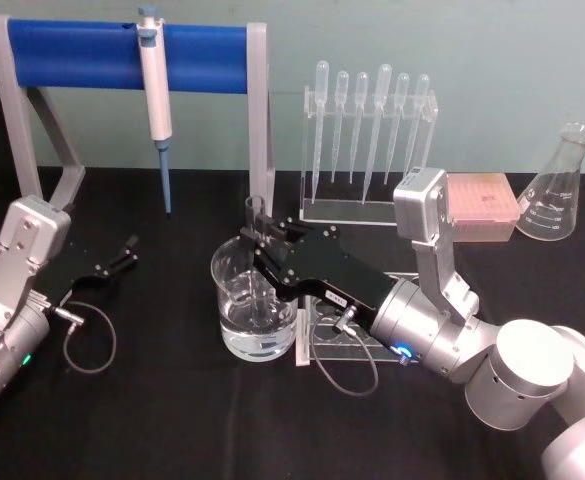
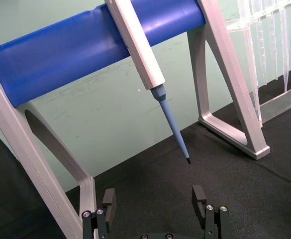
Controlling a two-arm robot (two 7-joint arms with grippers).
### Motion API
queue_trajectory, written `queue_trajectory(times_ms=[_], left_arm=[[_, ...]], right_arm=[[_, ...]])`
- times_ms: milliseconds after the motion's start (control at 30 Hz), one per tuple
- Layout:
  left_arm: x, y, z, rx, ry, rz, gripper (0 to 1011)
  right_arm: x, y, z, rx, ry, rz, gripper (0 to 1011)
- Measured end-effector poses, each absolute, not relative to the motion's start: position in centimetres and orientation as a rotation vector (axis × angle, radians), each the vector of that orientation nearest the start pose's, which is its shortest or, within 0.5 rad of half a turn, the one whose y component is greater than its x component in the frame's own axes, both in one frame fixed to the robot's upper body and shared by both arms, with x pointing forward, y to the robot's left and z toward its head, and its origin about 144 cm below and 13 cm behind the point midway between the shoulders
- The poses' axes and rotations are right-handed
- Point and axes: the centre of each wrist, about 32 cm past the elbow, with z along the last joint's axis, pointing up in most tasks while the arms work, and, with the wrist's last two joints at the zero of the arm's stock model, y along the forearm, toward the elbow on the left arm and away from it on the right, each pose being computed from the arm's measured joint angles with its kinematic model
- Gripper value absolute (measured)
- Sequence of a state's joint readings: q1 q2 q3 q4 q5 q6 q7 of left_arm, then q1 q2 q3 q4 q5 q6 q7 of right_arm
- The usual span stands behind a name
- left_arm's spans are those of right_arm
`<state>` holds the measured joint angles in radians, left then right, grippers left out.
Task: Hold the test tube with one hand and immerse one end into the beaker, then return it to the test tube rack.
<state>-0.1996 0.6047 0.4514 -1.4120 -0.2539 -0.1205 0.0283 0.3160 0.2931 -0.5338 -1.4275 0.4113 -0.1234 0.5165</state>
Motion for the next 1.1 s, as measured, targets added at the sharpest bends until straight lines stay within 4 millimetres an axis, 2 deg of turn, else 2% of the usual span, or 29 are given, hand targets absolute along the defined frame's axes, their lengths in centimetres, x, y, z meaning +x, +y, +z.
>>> queue_trajectory(times_ms=[1100], left_arm=[[48.86, 30.97, 113.98, 0.304, -0.285, 1.248, 1000]], right_arm=[[51.33, -16.89, 117.04, 0.088, -0.085, -0.597, 223]])
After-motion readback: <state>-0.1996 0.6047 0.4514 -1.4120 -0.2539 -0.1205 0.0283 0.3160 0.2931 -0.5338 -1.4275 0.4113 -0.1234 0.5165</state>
